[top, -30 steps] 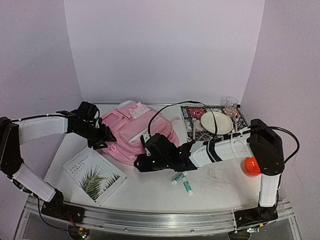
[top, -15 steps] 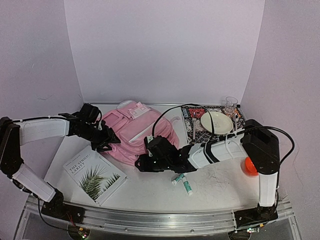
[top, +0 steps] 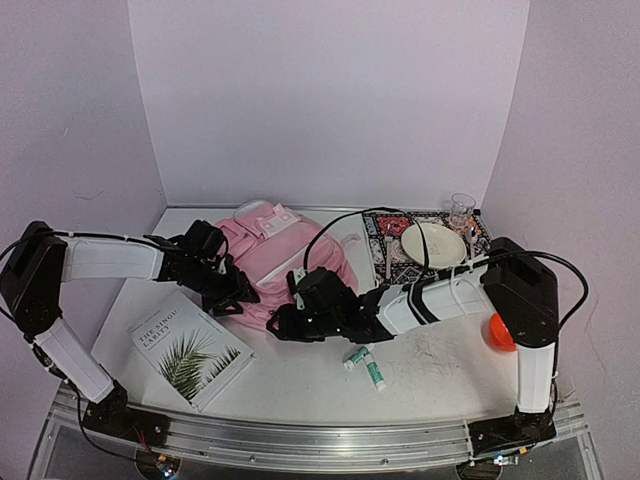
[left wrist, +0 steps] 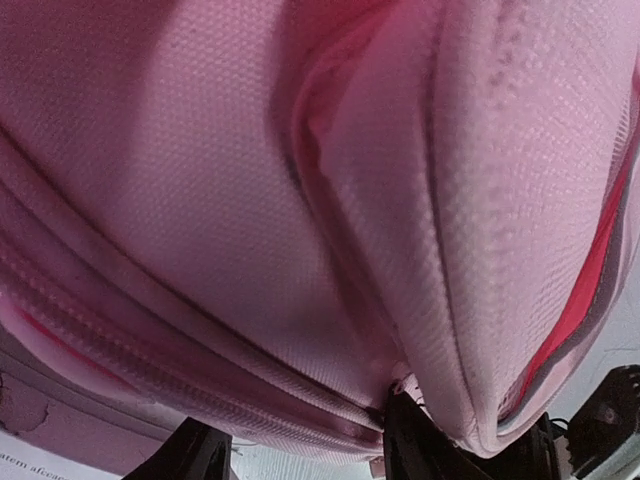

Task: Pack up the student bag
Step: Grab the second largest pocket of the student bag.

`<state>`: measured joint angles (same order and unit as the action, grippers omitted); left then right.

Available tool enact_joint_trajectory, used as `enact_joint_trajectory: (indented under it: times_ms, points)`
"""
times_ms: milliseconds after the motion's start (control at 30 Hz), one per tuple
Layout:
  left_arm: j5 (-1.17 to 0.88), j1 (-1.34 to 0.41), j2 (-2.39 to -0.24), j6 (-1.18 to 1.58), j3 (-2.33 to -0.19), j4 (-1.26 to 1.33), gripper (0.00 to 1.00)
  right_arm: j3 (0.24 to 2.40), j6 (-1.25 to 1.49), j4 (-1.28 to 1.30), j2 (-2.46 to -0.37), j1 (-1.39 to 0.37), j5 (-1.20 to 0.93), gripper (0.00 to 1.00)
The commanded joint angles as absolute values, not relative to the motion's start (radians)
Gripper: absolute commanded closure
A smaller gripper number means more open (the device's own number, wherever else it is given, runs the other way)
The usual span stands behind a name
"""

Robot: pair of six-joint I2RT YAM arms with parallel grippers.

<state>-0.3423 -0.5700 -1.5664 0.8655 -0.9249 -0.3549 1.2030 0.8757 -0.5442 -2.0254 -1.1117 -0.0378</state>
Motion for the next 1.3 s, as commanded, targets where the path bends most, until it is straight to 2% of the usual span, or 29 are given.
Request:
enact_joint_trajectory:
  times_ms: [0, 367, 667, 967, 1267]
  points:
    - [-0.332, -0.593, -1.601, 0.879, -0.924, -0.304, 0.5, 1.227, 0.906, -0.627, -2.013, -1.104, -0.072, 0.67]
    - [-0.327, -0.611, -1.601, 0.893, -0.916, -0.287, 0.52, 1.237, 0.967, -0.695, -2.033, -1.086, -0.124, 0.71]
    - [-0.324, -0.613, -1.597, 0.898, -0.909, -0.281, 0.53, 1.238, 1.043, -0.686, -2.006, -1.082, -0.139, 0.7]
    - [-0.313, -0.616, -1.587, 0.9, -0.901, -0.279, 0.54, 1.26, 1.097, -0.675, -2.019, -1.083, -0.181, 0.83]
    - [-0.296, -0.616, -1.578, 0.897, -0.906, -0.28, 0.54, 1.277, 1.123, -0.675, -2.01, -1.083, -0.217, 0.83]
